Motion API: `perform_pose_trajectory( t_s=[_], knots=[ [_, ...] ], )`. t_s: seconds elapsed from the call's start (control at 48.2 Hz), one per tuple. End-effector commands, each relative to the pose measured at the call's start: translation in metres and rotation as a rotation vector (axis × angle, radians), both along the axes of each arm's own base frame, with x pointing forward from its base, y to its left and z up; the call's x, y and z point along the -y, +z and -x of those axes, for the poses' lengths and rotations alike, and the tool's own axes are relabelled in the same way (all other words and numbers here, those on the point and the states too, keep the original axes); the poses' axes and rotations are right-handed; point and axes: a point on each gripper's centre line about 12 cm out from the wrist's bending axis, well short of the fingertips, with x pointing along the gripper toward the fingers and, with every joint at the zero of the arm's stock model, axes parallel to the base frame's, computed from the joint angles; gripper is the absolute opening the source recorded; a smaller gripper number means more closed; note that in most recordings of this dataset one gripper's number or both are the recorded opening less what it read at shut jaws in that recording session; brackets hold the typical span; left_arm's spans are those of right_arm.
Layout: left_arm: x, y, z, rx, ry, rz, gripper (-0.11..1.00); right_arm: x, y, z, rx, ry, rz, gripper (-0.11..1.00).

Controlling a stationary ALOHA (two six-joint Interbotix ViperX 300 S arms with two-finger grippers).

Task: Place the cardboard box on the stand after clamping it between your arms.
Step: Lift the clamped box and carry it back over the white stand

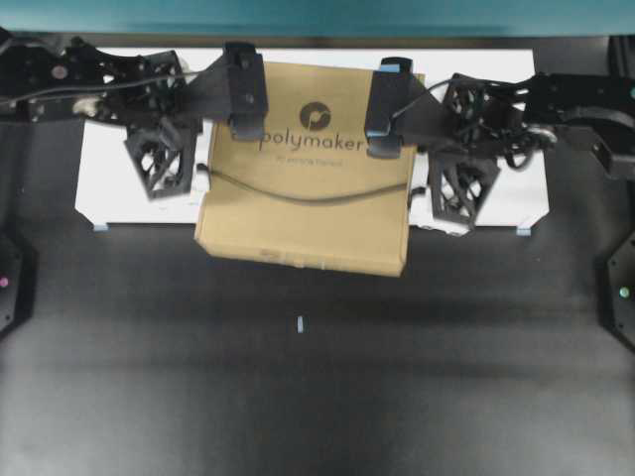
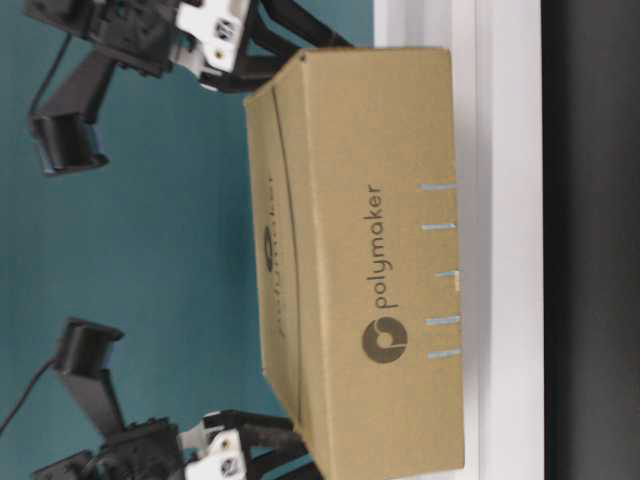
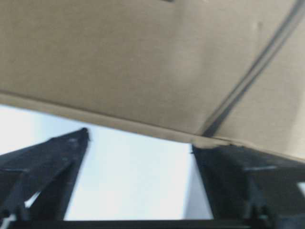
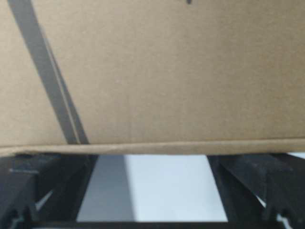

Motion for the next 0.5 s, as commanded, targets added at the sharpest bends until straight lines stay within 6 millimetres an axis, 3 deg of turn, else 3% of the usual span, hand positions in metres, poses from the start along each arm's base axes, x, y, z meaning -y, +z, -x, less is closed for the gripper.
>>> perform_pose_trajectory(
  t_s=[0.0, 0.27, 0.477],
  knots=[
    [-0.007, 0.039, -0.030, 0.198, 0.007, -0.044, 0.83, 0.000, 0.017, -0.031, 0.149, 0.019, 0.015, 0.83],
    [-0.018, 0.041, -0.036, 0.207, -0.016, -0.083, 0.83, 0.027, 0.005, -0.035, 0.145, 0.041, 0.075, 0.83],
    [-0.034, 0.024, -0.027, 0.163, 0.013, -0.083, 0.83, 0.046, -0.007, -0.033, 0.122, 0.046, 0.108, 0.83]
  ],
)
